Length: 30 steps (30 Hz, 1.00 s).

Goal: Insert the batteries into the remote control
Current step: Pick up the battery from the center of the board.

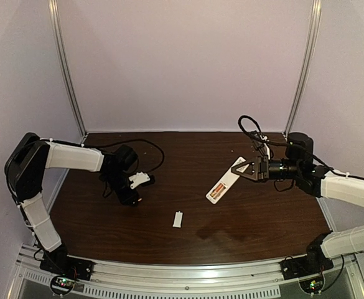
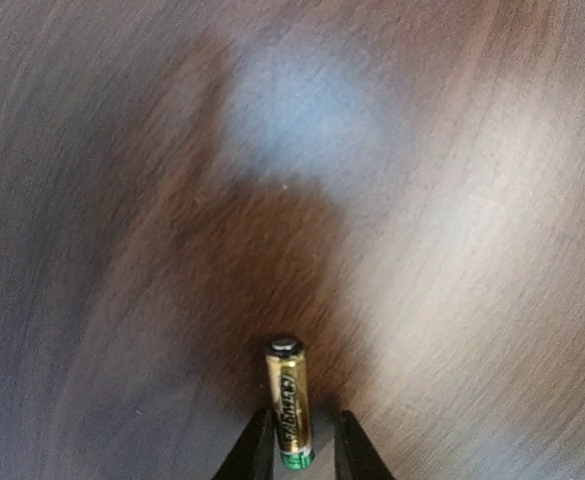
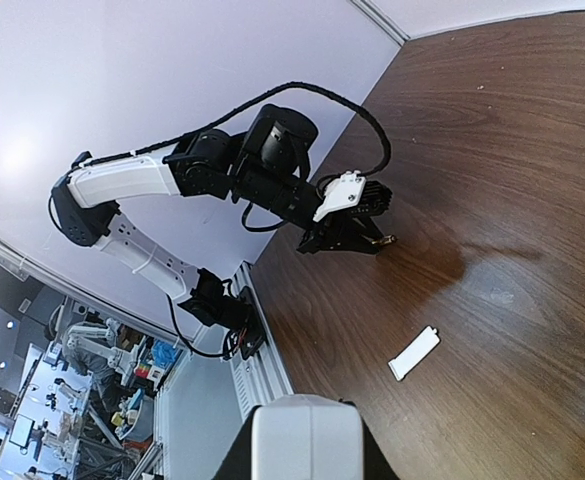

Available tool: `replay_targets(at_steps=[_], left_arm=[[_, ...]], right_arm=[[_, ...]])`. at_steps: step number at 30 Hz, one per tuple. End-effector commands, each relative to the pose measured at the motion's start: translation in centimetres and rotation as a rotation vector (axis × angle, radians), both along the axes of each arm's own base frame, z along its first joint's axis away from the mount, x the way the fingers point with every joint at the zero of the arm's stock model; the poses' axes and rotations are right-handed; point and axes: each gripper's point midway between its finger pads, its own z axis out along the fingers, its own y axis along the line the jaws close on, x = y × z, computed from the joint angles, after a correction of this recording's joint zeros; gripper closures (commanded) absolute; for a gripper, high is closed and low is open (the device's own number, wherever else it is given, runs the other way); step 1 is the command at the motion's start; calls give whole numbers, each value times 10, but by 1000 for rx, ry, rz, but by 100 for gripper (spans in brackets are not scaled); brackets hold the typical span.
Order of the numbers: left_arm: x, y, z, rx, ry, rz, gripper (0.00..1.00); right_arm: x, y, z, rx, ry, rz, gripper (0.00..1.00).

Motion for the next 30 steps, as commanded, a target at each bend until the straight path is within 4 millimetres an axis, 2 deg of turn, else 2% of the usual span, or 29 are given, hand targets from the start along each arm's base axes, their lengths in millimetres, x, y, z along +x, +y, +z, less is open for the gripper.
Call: replay_targets(at_steps=[1, 5, 9, 12, 14, 17, 19, 22, 25, 27, 30], left_arm=[[-1, -4, -8, -29, 21, -19, 81], [-5, -3, -14, -25, 49, -15, 92], [-1, -13, -4, -70, 37, -5, 100], [9, -26, 26, -129, -3, 28, 100], [11, -44, 61, -198, -58, 15, 100], [0, -77, 117, -310, -170, -51, 100], [-5, -89, 148, -354, -237, -27, 100], [-17, -108, 189, -444, -241, 1, 100], [-25, -119, 207, -530, -145, 103, 100], [-42, -130, 212, -562, -99, 45, 100], [-65, -142, 208, -519, -150, -23, 100]], right_arm=[[2, 4, -2, 28, -6, 3, 100], [6, 6, -7, 51, 10, -14, 100], [9, 9, -16, 61, 42, -27, 100], [12, 11, -21, 58, 54, -43, 100], [12, 13, -25, 59, 67, -53, 100], [13, 17, -32, 70, 87, -70, 100], [12, 22, -34, 92, 97, -76, 100], [11, 32, -39, 114, 123, -78, 100], [9, 43, -43, 122, 142, -76, 100], [8, 51, -46, 119, 149, -76, 100], [11, 59, -50, 111, 169, -95, 100]])
